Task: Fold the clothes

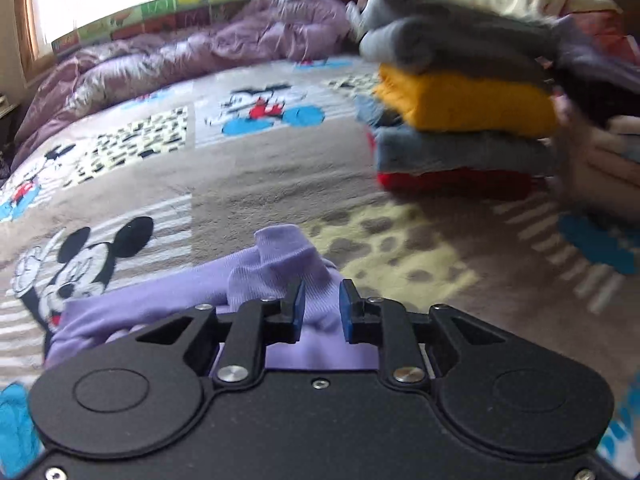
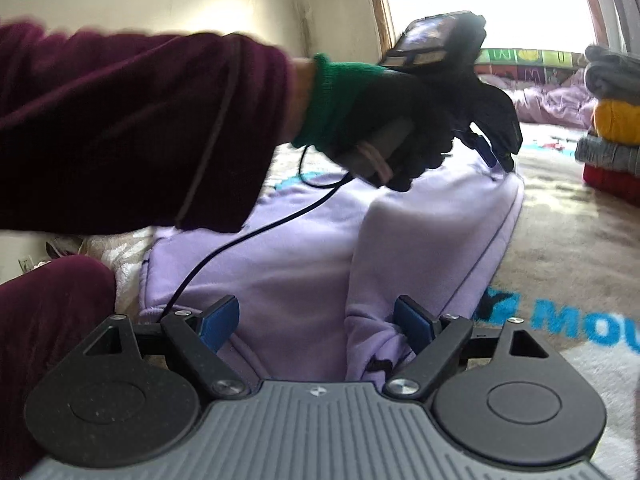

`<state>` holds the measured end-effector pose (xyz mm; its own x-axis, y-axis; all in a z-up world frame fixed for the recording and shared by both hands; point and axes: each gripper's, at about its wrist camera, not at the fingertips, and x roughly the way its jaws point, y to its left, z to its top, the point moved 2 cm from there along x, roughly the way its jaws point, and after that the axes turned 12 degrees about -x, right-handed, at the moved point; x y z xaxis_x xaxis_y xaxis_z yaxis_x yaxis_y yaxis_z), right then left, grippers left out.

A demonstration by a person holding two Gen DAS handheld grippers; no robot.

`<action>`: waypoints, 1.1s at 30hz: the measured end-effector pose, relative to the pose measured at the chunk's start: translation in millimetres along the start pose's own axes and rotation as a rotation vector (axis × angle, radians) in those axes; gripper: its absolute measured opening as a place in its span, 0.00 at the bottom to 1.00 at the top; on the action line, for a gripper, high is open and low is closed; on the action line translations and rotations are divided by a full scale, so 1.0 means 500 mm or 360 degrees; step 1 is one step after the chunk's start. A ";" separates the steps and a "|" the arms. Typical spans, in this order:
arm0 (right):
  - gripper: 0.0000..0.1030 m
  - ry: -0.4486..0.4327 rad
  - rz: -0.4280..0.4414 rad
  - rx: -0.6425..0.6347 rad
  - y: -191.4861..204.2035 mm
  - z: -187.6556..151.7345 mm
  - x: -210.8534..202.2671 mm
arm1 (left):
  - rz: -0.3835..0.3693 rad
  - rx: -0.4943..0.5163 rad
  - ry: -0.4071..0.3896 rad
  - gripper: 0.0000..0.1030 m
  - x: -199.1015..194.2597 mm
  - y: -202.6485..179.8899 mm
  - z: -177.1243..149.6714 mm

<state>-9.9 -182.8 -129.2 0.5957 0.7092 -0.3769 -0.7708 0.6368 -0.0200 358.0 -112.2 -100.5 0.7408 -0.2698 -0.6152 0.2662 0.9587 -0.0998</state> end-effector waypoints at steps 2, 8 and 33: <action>0.81 -0.0017 -0.0003 -0.0016 0.002 0.003 -0.010 | -0.0055 0.0022 -0.0018 0.17 -0.050 -0.004 -0.026; 0.79 -0.0083 -0.0014 -0.0103 0.019 0.007 -0.046 | -0.0169 0.0060 -0.0004 0.17 -0.178 -0.027 -0.142; 0.71 0.0108 -0.0151 -0.0268 0.075 -0.038 -0.069 | -0.0360 -0.0031 -0.0038 0.17 -0.298 -0.054 -0.337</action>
<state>-63.6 -189.2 -134.7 0.6551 0.6231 -0.4273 -0.7423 0.6361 -0.2105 136.5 -82.7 -138.0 0.6779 -0.4800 -0.5568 0.4154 0.8750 -0.2486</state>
